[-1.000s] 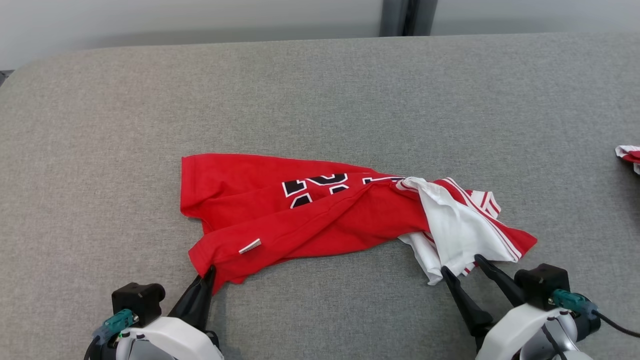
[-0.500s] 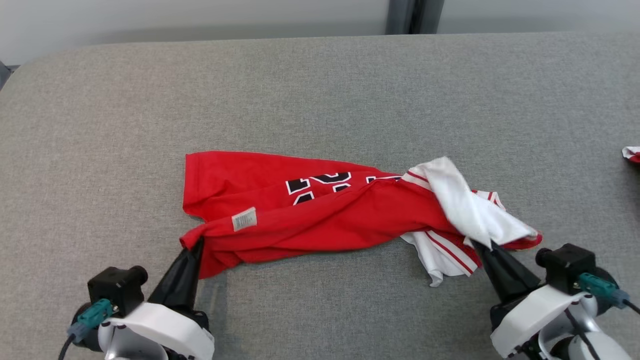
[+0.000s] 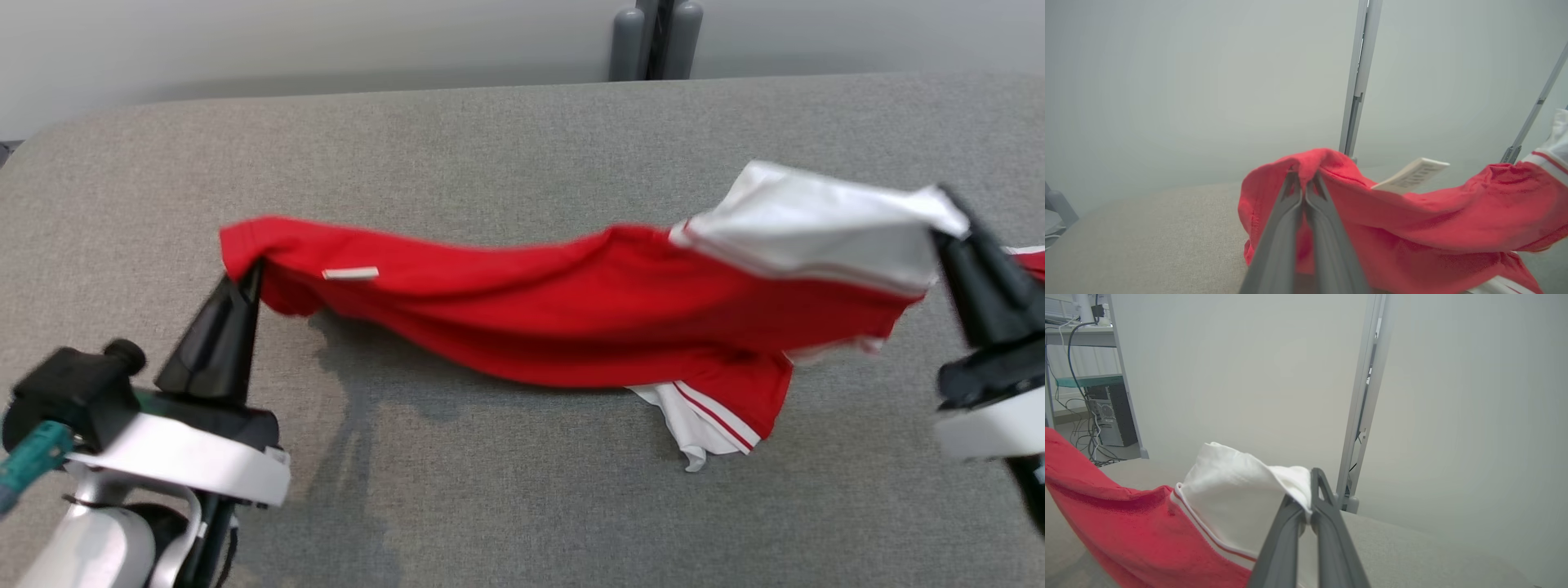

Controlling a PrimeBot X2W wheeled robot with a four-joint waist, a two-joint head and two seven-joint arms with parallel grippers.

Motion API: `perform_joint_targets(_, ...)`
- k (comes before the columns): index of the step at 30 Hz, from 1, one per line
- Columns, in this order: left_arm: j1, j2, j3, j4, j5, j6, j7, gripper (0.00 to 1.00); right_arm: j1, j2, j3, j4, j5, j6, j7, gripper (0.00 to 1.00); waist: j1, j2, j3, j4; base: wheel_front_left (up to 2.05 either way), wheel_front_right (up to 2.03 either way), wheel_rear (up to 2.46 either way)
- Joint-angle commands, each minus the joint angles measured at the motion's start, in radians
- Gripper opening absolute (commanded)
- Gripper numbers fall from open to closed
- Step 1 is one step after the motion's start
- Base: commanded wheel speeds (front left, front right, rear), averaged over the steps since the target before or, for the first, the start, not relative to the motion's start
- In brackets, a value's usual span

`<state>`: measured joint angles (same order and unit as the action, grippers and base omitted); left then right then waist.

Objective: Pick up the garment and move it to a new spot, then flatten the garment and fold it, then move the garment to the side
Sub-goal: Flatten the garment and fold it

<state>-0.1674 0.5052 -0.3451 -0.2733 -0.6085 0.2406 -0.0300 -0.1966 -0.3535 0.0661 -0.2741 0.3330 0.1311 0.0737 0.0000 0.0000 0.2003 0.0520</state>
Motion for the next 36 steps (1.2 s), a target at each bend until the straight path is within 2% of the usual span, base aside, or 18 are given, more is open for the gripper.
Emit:
perform_joint_targets(1, -0.02, 0.006, 0.008, -0.01, 0.001, 0.007, 0.001, 0.0, -0.019, -0.007, -0.013, -0.012, 0.004, -0.001, 0.001, 0.0, 0.0, 0.0, -0.003, -0.002, 0.0, 0.0, 0.0)
perform_joint_targets(13, -0.173, 0.099, 0.092, -0.159, 0.04, 0.01, 0.044, 0.0, -0.229, -0.122, -0.117, -0.121, 0.094, -0.001, 0.046, 0.0, 0.0, 0.0, -0.055, -0.014, 0.0, 0.0, 0.0)
perform_joint_targets(18, -0.227, 0.123, 0.099, -0.208, 0.047, 0.01, 0.081, 0.0, -0.28, -0.144, -0.133, -0.137, 0.13, -0.001, 0.08, 0.0, 0.0, 0.0, -0.066, -0.017, 0.0, 0.0, 0.0)
perform_joint_targets(23, -0.272, 0.124, 0.089, -0.216, 0.037, -0.003, 0.102, 0.0, -0.307, -0.146, -0.103, -0.121, 0.159, -0.001, 0.105, 0.0, 0.0, 0.0, -0.05, -0.021, 0.0, 0.0, 0.0)
perform_joint_targets(26, -0.326, 0.113, 0.078, -0.178, 0.028, -0.028, 0.099, 0.0, -0.347, -0.149, -0.061, -0.087, 0.186, -0.001, 0.108, 0.0, 0.0, 0.0, -0.026, -0.024, 0.0, 0.0, 0.0)
perform_joint_targets(30, -0.45, 0.079, 0.06, -0.074, 0.001, -0.083, 0.082, 0.0, -0.459, -0.166, 0.007, 0.011, 0.225, -0.001, 0.099, 0.0, 0.0, 0.0, 0.018, -0.025, 0.0, 0.0, 0.0)
perform_joint_targets(36, -0.725, 0.001, 0.028, 0.195, -0.012, -0.181, 0.038, 0.0, -0.737, -0.188, 0.124, 0.235, 0.279, -0.001, 0.061, 0.0, 0.0, 0.0, 0.093, -0.015, 0.0, 0.0, 0.0)
